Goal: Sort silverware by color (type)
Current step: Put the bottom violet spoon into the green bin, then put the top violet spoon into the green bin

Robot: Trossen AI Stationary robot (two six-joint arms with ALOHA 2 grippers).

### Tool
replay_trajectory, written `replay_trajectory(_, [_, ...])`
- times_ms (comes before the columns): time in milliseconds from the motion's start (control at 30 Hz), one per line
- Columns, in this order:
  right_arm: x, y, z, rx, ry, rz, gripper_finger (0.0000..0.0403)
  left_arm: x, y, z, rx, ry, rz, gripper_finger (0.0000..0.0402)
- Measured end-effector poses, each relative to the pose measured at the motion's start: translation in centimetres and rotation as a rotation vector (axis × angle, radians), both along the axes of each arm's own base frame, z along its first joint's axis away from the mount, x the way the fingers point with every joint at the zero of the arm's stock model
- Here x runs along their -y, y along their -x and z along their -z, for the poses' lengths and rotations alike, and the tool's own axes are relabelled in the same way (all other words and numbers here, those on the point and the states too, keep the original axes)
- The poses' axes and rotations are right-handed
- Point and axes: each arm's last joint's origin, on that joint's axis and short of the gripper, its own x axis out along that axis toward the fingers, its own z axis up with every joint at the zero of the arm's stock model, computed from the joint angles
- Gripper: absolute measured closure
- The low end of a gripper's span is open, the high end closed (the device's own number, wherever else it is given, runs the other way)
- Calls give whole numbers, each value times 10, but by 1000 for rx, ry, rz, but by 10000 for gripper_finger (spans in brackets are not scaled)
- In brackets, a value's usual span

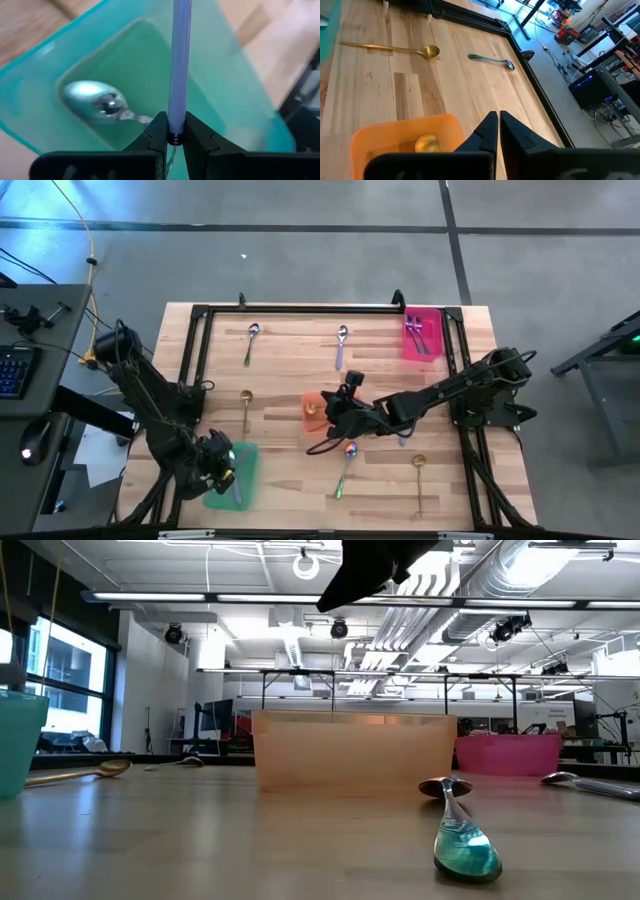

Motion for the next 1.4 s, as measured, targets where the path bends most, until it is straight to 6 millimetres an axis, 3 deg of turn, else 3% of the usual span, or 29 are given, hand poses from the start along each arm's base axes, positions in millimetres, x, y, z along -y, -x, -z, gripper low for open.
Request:
replay_trajectory(133, [-1,-1,-1,11,-12,-9,403,3,-1,10,-50,-10,-15,375])
replay_trajectory(300, [-4,0,-1,18,-18,-22,403,5,-2,13,-54,-19,3,337])
replay_trajectory(567, [-19,4,-1,33,-101,-79,403,11,-6,-11,35,-40,165,305])
replay_trajectory(733, [-32,12,3,39,-171,-47,403,8,-13,-28,165,-140,312,333])
replay_trajectory(867, [-40,25,20,93,-213,23,403,2,-37,-37,291,-211,458,389])
replay_trajectory(933, [-43,31,31,127,-265,52,403,-1,-53,-41,378,-198,540,396])
replay_trajectory(1200, [-31,50,69,242,-409,139,403,-44,-101,-31,619,-194,726,400])
replay_trajectory(1400, [-15,77,68,412,-514,188,403,-81,-116,-24,855,-259,731,401])
